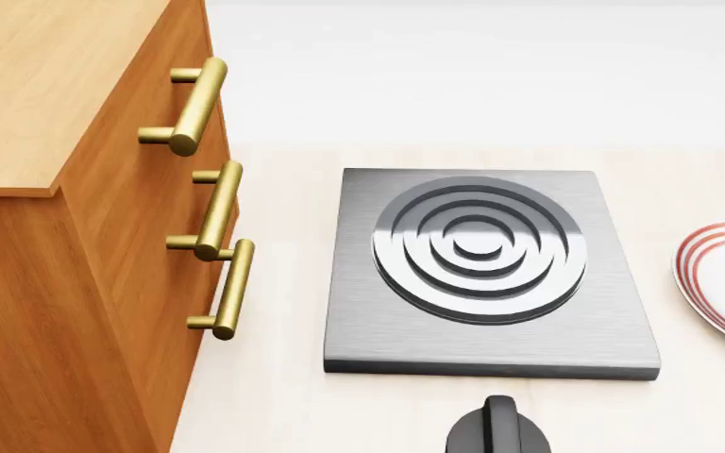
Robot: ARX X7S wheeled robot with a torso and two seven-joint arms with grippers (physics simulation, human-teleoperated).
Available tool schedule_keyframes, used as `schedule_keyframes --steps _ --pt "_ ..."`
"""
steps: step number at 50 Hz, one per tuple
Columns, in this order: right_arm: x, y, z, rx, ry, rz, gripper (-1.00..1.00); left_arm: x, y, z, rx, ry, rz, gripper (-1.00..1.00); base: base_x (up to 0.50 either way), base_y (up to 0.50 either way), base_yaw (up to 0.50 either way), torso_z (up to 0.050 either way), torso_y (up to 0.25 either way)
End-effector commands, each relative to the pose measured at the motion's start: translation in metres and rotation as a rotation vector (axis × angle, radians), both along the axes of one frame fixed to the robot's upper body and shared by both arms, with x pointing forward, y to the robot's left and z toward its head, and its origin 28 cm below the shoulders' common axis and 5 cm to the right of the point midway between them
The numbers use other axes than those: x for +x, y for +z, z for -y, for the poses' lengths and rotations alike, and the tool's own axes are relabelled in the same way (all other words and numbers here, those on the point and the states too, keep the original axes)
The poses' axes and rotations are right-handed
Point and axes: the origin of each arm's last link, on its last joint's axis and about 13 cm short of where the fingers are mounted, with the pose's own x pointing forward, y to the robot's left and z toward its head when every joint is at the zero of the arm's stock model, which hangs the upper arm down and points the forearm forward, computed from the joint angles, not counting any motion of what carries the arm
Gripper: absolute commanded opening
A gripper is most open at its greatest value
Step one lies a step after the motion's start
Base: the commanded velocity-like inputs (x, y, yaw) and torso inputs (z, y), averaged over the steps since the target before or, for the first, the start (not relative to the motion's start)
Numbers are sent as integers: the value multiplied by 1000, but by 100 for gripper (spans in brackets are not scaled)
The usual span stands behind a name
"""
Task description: Put the bowl on the stove.
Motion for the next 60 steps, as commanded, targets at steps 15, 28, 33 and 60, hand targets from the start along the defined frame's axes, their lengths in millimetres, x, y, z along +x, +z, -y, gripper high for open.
schedule_keyframes --steps 15,28,33,60 --pt "21 -23 -1 -4 -21 -44 100 0 1 -3 5 26 24 100 0 0 0 0 0" --pt "33 -36 -1 16 -47 -87 100 0 -1 -2 14 24 20 100 0 0 0 0 0" --pt "35 -38 -1 11 -61 -109 100 0 0 -1 16 23 24 100 0 0 0 0 0" --pt "44 -67 -2 17 -52 -165 100 1 0 -2 18 26 18 100 0 0 0 0 0"
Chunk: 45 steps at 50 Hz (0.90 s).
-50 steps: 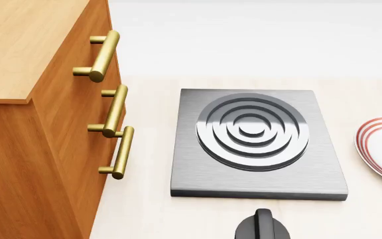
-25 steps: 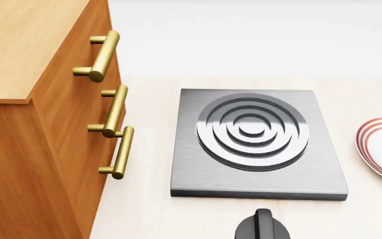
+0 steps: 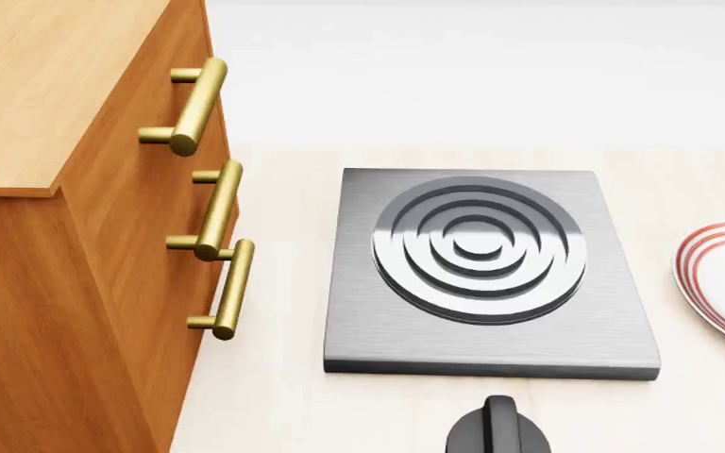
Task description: Put the bowl on the stove.
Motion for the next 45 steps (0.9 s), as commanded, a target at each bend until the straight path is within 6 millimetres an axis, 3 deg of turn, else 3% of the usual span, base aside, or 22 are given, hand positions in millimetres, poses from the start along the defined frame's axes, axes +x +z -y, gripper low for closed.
schedule_keyframes --steps 1,11,35,36,45 --pt "6 -12 -2 27 4 2 100 0 0 -2 10 21 19 100 0 0 0 0 0" --pt "1 -25 -5 46 -4 -21 100 0 1 -1 10 20 21 100 0 0 0 0 0" --pt "-1 -33 -3 51 -88 -1 100 1 0 0 14 17 17 100 0 0 0 0 0" --pt "-1 -33 -3 44 -87 -2 -100 1 0 -1 15 18 18 100 0 0 0 0 0" --pt "-3 -33 -5 30 -82 25 -100 1 -1 -1 13 18 18 100 0 0 0 -2 0"
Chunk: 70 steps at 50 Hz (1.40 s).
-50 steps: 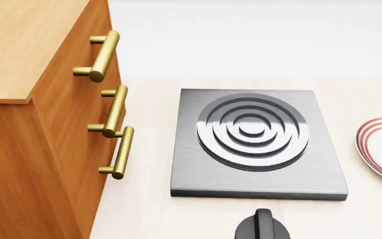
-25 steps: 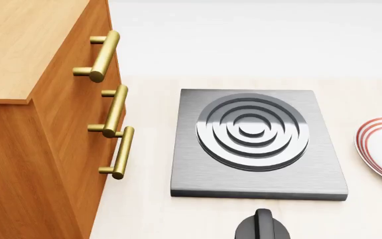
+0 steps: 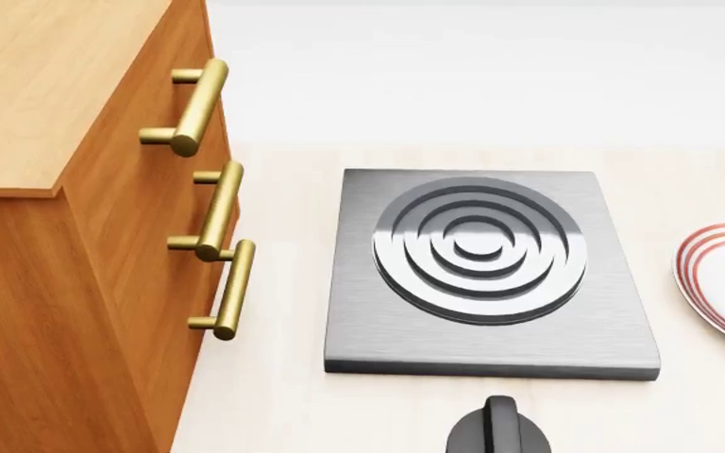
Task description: Put the bowl on the stove.
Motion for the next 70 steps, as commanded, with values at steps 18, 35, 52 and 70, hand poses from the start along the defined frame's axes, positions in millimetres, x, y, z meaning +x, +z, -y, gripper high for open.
schedule_keyframes --steps 18,35,52,70 --pt "-12 -4 0 10 -32 48 -100 0 0 -1 4 19 24 100 0 0 0 0 0" --pt "-12 67 6 -56 63 224 -100 0 -1 -2 -3 18 20 100 0 0 0 0 0" --pt "10 119 -10 -116 254 323 -100 0 -1 -2 -6 16 20 100 0 0 0 0 0" --pt "87 183 -47 -126 546 407 -100 1 -2 -1 -1 18 16 100 0 0 0 0 0"
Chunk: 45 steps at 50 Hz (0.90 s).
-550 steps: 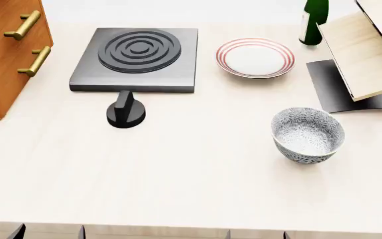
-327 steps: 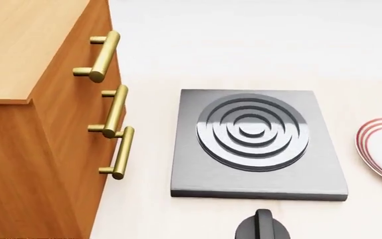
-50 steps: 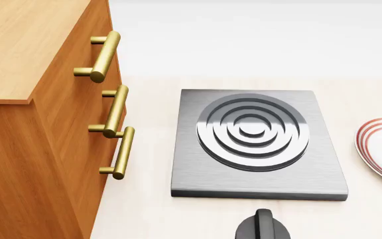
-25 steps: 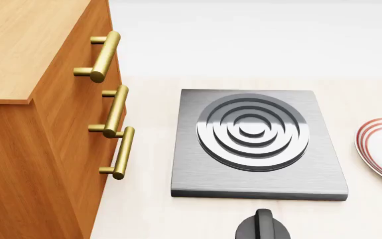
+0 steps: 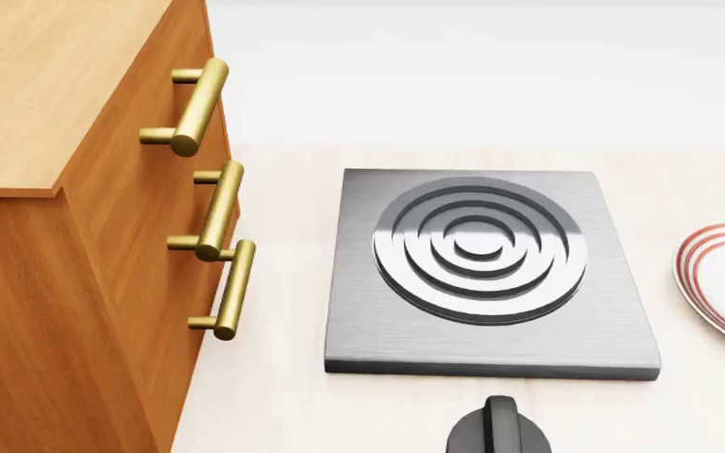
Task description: Put the bowl on the stove.
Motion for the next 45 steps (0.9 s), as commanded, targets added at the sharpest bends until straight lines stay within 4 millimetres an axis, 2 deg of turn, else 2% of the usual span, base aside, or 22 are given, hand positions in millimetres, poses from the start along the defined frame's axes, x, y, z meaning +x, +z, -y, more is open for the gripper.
schedule_keyframes --steps 1,6,10,19,34,45 --pt "46 50 -23 -50 164 86 -100 0 0 -2 11 19 19 100 0 0 0 0 0" --pt "68 67 -36 -63 225 105 -100 1 1 -2 10 20 20 100 0 0 0 0 0" --pt "81 73 -44 -68 261 113 -100 0 1 -2 8 17 20 100 0 0 0 0 0" --pt "110 76 -62 -21 309 139 -100 0 2 -1 8 15 21 100 0 0 0 0 0" --pt "133 85 -85 6 395 163 -100 0 3 -2 10 13 22 100 0 0 0 0 0" --pt "142 82 -99 18 455 175 -100 -1 2 -2 10 15 22 100 0 0 0 0 1"
